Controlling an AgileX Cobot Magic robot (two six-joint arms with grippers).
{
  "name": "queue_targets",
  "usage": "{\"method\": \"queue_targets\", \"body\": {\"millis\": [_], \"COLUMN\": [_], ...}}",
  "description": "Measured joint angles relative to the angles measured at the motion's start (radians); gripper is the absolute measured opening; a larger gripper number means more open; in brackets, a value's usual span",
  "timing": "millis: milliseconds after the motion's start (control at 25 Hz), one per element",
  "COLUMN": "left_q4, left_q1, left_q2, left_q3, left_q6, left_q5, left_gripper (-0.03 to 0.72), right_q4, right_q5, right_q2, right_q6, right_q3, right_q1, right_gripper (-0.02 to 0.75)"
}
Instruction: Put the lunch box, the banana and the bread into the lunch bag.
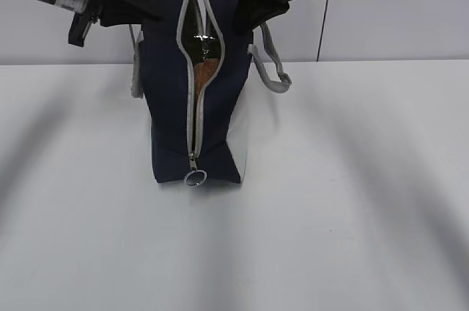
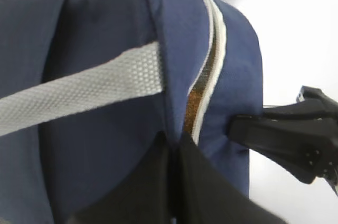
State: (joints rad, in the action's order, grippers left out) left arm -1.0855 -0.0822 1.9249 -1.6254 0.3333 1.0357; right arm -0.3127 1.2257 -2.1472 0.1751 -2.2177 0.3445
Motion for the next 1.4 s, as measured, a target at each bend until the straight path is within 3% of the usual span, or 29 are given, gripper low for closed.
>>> {"method": "queue_targets", "body": {"millis": [440,600,680,800,920,1040,1160,1280,1400], "left_q4": [0.017,0.069,0.079,0.088,0.111,0.193,0.37,0.505,0.572], "left_q1": [-0.02,-0.02,-0.02,-0.02,-0.014,-0.007,-0.007,-0.011,-0.014], "left_q2": [0.051,0.051,0.051,0.051,0.051,0.05,0.01,-0.063,-0.142], "left_q3": [-0.001,-0.001,-0.001,-0.007,-0.058,-0.153,-0.216,-0.222,-0.222], "left_q6": [0.006,0.006,0.003,-0.006,-0.008,-0.043,-0.112,-0.146,-0.172], "left_q5": [-0.008,-0.01,-0.011,-0.004,0.05,0.133,0.175,0.19,0.203], "left_gripper": [0.005,0.079,0.149,0.298,0.396,0.42,0.426,0.426,0.428], "right_q4": [0.013,0.002,0.0,0.011,0.048,0.073,0.087,0.125,0.161], "right_q5": [0.026,0.026,0.026,0.026,0.026,0.026,0.026,0.026,0.026], "right_q2": [-0.022,-0.046,-0.049,-0.049,-0.036,0.003,0.057,0.111,0.172], "right_q6": [-0.01,-0.01,-0.01,-0.01,-0.01,-0.01,-0.01,-0.01,-0.01], "right_q3": [0.0,-0.001,-0.001,-0.002,-0.002,-0.002,-0.002,-0.002,0.007], "right_q1": [0.0,0.0,0.0,0.0,0.0,0.0,0.004,0.025,0.073], "right_gripper": [-0.003,0.035,0.11,0.281,0.428,0.478,0.489,0.49,0.472]}}
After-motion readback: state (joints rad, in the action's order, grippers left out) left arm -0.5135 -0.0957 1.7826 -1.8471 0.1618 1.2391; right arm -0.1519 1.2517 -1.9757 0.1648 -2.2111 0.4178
